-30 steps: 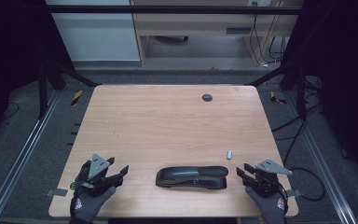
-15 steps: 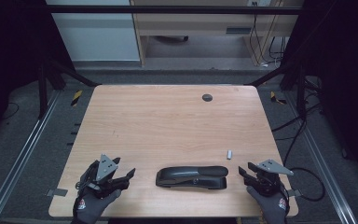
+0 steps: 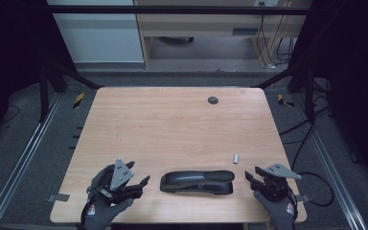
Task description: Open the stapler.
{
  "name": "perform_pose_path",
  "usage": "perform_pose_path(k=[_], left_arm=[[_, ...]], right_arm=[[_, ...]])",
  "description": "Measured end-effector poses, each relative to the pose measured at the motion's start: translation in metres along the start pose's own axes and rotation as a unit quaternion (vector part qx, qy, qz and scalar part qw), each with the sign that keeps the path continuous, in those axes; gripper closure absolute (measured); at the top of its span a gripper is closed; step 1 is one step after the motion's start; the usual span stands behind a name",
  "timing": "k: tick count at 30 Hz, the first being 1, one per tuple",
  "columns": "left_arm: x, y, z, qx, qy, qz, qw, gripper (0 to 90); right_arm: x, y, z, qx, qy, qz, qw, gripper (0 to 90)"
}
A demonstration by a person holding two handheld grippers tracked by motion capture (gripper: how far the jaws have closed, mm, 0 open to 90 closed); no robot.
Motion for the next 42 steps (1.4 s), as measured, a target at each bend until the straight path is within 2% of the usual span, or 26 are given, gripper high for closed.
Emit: perform_pose_path(k=[10,19,28,42], left_arm=[[0.013,0.014,0.001,-0.016,-0.012,0.023,0.9996,31.0],[0.027,0.025,0.014,-0.02,-0.026,0.05,0.9982,30.7],[0.042,0.042,0.027,-0.027,-0.035,0.083,0.9956,30.2],[0.044,0.062,0.038,-0.038,-0.058,0.117,0.9907,29.4]], right_arm=[[-0.001,-0.001,0.001,0.002,-0.003,0.001,1.0,53.0],[0.0,-0.001,0.001,0.004,-0.003,0.005,1.0,52.6],[0.0,0.0,0.001,0.004,-0.002,0.006,1.0,52.2],[0.0,0.0,0.001,0.002,-0.005,0.007,1.0,52.0]])
Point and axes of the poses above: each handheld gripper's, and its own axes: z roughly forward along the jaws, x roughly out of its top, y roughly to its right, the point moved 5 cm from there along z, roughly forward along the jaws, and after that the axes turned 10 degrees about -x, right-handed, at the moved point
